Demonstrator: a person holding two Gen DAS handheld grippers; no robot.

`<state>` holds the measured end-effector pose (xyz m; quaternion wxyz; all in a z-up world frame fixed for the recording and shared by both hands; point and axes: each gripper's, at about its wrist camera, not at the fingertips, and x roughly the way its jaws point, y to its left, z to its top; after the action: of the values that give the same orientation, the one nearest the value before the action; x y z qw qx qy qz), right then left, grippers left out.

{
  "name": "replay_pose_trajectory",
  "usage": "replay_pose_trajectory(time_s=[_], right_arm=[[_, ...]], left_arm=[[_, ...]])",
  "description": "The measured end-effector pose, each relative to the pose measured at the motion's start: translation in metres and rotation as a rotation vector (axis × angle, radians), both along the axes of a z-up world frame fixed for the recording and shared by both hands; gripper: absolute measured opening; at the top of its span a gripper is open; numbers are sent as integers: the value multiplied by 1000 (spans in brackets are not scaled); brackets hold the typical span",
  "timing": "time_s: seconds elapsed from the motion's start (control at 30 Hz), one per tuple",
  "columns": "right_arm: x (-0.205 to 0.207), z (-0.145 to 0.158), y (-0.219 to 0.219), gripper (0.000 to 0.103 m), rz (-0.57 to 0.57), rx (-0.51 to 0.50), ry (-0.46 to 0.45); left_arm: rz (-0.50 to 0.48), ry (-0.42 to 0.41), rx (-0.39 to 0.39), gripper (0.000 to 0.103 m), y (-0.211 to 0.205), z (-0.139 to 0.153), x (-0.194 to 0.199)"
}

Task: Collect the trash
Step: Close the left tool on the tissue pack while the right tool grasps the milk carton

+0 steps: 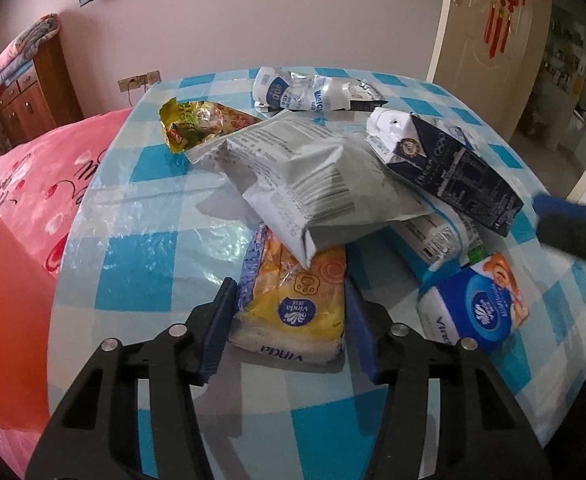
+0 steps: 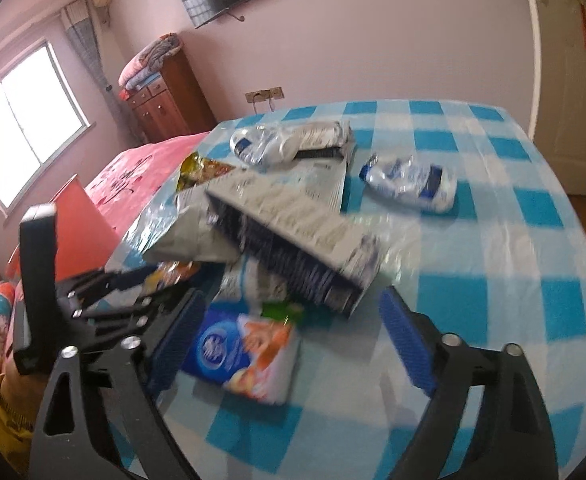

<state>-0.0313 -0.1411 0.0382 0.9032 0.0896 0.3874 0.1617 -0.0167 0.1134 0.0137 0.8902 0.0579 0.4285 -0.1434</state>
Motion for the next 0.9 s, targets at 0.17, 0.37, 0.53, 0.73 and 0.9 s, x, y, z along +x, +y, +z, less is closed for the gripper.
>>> replay_pose_trajectory(time_s=[0.17, 0.37, 0.53, 0.73, 0.9], right_arm=[[34, 2, -5, 95, 58, -16, 8], [62, -5, 15, 95, 221, -68, 20], [82, -10, 19, 95, 304, -72, 44], [91, -30, 24, 95, 374, -81, 103], [81, -30, 19, 95, 379, -18, 100]], left_arm=[[-2, 16, -33, 54, 3, 1, -12], [-6, 34, -45, 57, 5, 2, -14], [-14, 28, -18, 71, 0, 0, -11], [-20, 5, 19, 75, -7, -2, -8], [11, -11, 40, 58, -5, -1, -7]])
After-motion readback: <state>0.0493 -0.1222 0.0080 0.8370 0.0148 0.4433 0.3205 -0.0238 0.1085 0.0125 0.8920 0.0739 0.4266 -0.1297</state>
